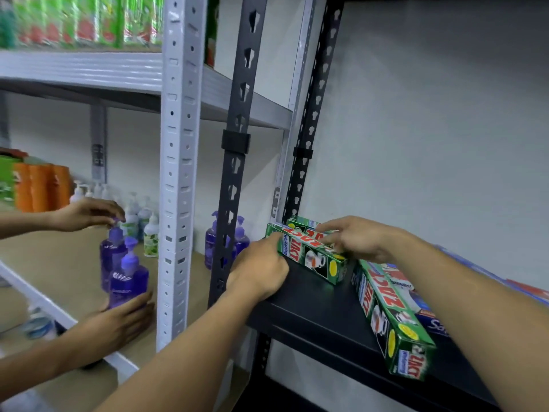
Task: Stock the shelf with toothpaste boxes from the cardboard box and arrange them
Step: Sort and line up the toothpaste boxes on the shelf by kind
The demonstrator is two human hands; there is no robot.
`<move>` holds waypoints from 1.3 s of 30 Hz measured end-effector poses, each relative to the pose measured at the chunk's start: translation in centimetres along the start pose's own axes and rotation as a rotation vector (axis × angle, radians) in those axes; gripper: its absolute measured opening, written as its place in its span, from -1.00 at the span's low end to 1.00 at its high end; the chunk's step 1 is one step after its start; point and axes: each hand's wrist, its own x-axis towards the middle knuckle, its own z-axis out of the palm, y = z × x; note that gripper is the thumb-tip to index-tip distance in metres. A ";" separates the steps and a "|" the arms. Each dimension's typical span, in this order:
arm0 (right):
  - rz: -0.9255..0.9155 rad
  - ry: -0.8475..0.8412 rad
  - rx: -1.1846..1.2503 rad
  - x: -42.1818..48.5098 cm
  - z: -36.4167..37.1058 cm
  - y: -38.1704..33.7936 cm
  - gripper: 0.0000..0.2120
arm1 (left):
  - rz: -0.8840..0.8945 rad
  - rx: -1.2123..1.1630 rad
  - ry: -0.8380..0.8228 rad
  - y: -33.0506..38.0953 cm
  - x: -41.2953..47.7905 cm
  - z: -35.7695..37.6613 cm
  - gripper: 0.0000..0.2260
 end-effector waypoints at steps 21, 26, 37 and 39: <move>-0.008 0.173 -0.520 0.9 -1.4 1.9 -0.67 | -0.072 0.003 -0.068 -0.6 1.3 0.9 -0.52; 0.107 0.274 -0.479 -0.8 -1.7 3.9 -0.51 | -0.230 0.034 -0.124 -1.0 3.1 1.5 -0.20; 0.137 0.408 -0.315 -0.8 -0.6 4.9 -0.55 | -0.117 0.124 0.068 -1.2 6.3 3.1 -0.31; 0.135 0.415 -0.280 -0.5 -0.7 5.4 -0.49 | -0.085 0.154 0.080 -1.1 6.5 3.2 -0.35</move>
